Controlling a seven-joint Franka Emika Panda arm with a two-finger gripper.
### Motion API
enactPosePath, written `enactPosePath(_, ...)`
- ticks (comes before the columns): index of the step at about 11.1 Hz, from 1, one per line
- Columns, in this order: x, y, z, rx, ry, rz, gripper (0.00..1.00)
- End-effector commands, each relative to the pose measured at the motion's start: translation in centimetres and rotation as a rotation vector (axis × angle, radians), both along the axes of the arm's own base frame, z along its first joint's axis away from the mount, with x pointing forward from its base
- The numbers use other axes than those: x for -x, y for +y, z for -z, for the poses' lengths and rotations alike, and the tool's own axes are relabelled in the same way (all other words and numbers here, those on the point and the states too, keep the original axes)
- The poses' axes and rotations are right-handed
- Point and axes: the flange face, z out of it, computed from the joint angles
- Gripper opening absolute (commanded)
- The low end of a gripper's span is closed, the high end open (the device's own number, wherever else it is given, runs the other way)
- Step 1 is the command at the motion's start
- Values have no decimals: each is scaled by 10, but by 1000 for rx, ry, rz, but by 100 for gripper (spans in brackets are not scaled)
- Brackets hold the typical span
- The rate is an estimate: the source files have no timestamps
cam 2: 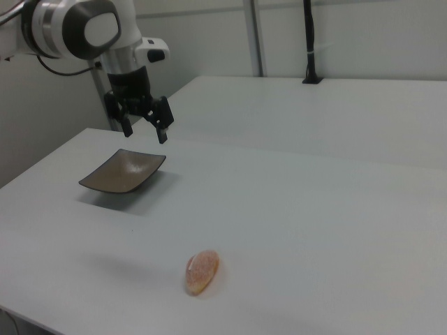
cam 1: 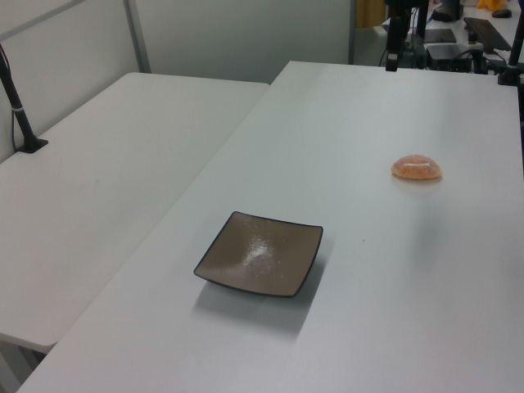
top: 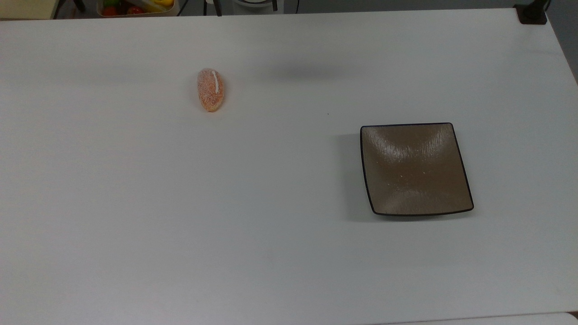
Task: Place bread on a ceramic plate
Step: 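Move the open gripper over the orange bread roll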
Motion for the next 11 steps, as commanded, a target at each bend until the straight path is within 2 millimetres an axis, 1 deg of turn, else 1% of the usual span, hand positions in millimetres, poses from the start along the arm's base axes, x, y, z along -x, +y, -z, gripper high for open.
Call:
enactPosePath(1, 4, -1, 29, 9, 28, -51, 100)
enactPosePath(2, 5, -4, 39, 19, 37, -68, 100)
enactPosePath(3, 6, -15, 51, 19, 61, -56, 100)
enactPosePath(4, 5, -22, 60, 19, 69, -48, 100)
enactPosePath(5, 5, -26, 76, 22, 76, -56, 100)
enactPosePath(6, 7, -31, 95, 37, 84, -58, 100)
enactPosePath(8, 12, -37, 120, 79, 115, -68, 100)
enactPosePath(9, 15, -44, 133, 83, 143, -66, 100)
enactPosePath(11, 23, -52, 154, 82, 193, -53, 100)
